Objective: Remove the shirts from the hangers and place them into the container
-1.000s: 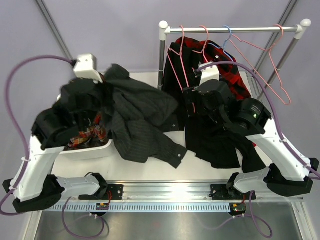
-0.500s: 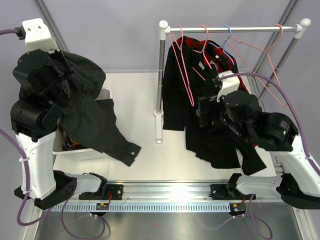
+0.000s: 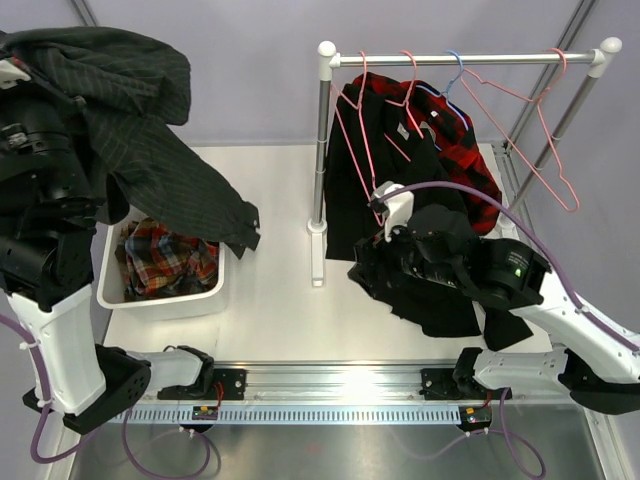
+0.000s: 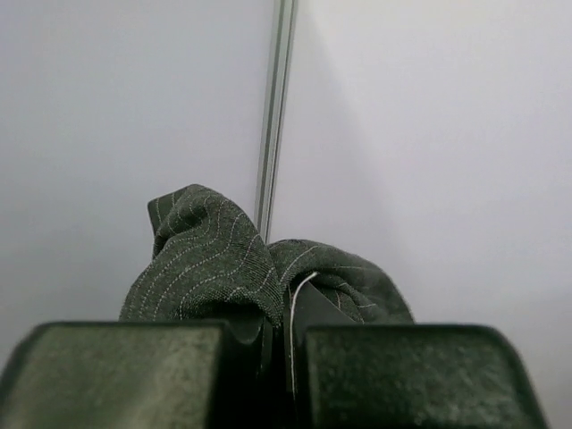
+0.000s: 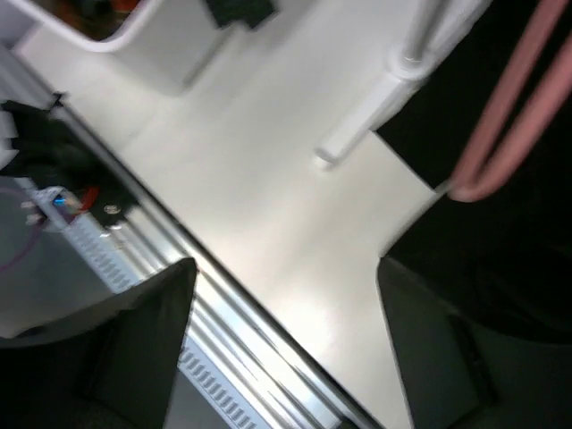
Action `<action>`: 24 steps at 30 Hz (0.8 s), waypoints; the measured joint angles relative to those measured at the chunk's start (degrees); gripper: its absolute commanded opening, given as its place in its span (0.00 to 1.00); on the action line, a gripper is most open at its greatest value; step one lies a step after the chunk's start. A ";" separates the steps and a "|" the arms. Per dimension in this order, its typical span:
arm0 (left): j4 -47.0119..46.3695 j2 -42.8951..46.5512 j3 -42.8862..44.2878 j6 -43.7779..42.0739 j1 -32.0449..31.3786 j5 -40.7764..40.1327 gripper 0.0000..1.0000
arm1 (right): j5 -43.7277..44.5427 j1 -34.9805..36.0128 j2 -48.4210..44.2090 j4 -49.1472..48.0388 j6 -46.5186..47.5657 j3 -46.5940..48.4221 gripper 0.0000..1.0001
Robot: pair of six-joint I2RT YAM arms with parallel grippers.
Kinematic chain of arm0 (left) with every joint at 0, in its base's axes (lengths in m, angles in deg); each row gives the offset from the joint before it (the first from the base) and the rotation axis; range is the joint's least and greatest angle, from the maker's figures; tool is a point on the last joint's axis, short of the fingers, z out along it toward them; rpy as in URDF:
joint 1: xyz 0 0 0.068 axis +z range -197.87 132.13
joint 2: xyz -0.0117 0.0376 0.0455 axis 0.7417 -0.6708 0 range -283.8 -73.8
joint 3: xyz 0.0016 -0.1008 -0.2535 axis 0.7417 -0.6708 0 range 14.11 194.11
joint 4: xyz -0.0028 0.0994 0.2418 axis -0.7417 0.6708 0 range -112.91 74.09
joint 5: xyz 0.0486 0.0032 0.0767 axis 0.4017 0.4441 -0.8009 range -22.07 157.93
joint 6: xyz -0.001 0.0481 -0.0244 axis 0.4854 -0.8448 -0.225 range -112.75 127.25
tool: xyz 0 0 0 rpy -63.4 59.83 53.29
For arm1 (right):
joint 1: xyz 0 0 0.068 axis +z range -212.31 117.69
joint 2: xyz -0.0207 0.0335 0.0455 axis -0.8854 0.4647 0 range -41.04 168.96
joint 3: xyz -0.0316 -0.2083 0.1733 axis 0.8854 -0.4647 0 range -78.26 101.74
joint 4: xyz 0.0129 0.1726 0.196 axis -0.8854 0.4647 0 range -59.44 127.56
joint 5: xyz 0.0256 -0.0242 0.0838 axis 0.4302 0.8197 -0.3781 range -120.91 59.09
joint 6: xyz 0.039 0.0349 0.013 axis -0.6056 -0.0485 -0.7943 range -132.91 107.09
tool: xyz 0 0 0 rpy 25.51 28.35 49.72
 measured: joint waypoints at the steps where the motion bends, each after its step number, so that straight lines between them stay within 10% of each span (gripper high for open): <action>1: -1.29 -0.13 0.98 -0.44 0.00 0.46 0.00 | -2.05 0.96 0.44 -1.07 0.11 0.15 0.79; 6: -3.67 0.33 2.75 -1.27 0.09 1.62 0.00 | -13.86 4.42 7.67 -8.17 0.85 4.61 0.12; 8: -3.41 0.68 2.78 -1.16 0.09 2.14 0.00 | -18.67 4.76 12.31 -11.19 0.94 7.41 0.03; 24: -1.99 4.50 2.56 -0.17 0.09 4.24 0.00 | -41.11 4.55 69.33 -13.07 3.93 61.61 0.00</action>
